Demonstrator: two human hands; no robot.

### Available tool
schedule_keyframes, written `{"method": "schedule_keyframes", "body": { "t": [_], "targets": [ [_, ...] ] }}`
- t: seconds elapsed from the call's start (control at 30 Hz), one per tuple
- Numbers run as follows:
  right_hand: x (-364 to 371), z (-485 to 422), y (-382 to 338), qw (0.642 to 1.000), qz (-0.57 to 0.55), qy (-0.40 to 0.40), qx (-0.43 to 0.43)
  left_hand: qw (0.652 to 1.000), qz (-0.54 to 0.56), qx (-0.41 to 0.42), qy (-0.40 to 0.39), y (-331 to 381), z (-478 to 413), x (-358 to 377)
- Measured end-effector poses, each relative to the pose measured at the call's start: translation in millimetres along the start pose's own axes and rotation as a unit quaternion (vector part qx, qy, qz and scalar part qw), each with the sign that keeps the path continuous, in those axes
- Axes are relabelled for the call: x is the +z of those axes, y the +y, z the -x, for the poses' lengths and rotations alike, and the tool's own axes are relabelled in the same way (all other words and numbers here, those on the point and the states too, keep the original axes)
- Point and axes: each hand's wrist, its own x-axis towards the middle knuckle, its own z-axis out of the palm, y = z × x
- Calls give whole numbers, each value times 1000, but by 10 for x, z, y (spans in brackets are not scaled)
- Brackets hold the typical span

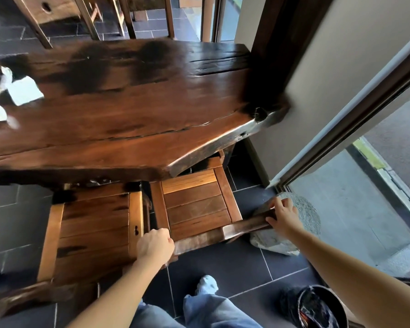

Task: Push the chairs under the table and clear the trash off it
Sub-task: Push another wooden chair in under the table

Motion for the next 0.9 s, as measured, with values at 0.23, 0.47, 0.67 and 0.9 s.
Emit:
{"method": "schedule_keyframes", "body": {
  "t": [0.23,0.47,0.67,0.9],
  "targets": [
    [64,-87,52,999,15,33,-4,996,55,66,14,-53,-24,35],
    [22,-180,15,998,54,32,0,992,62,114,-5,-84,-196,-46],
    [-187,-511,-340,998,52,1,28,995,33,93,13,-78,-599,-319],
    [-189,-513,-492,990,119,-13,74,997,31,49,48,-163,-640,-284]
  ]
}}
